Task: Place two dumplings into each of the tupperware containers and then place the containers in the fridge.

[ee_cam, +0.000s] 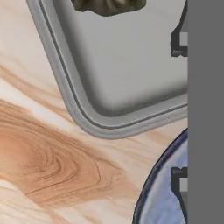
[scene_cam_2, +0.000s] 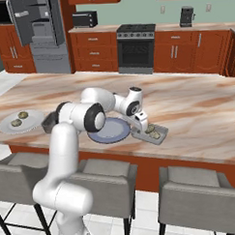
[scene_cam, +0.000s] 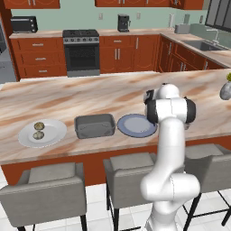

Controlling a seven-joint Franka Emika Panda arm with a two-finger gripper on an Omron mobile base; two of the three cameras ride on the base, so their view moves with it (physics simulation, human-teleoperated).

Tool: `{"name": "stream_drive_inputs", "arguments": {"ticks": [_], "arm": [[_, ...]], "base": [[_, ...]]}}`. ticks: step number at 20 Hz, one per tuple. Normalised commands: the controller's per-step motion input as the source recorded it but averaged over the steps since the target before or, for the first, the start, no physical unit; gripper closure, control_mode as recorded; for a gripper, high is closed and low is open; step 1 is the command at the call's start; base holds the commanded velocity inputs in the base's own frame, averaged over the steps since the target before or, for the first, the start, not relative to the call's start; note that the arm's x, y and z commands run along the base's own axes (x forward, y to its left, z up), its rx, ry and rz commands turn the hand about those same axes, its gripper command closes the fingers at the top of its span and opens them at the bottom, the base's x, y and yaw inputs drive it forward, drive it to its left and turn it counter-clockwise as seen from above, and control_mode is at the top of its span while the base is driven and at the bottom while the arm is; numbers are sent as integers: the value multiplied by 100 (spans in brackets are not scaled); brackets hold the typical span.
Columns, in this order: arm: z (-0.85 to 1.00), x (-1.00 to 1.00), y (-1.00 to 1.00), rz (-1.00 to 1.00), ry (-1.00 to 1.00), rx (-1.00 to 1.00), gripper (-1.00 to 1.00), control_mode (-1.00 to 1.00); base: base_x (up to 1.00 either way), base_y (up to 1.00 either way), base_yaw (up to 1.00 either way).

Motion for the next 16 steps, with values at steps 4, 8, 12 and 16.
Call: {"name": "stream_drive_inputs", "arguments": {"ticks": [4,8,12,16], "arm": [[-41,15,-17,-28,0,0,-100,-100],[-38,12,-9,-27,0,0,-100,-100],[-32,1,-4,-27,0,0,100,-100],[-29,0,-13,-27,0,0,100,-100]], "base": [[0,0,0],[0,0,0],[0,0,0],[0,0,0]]}}
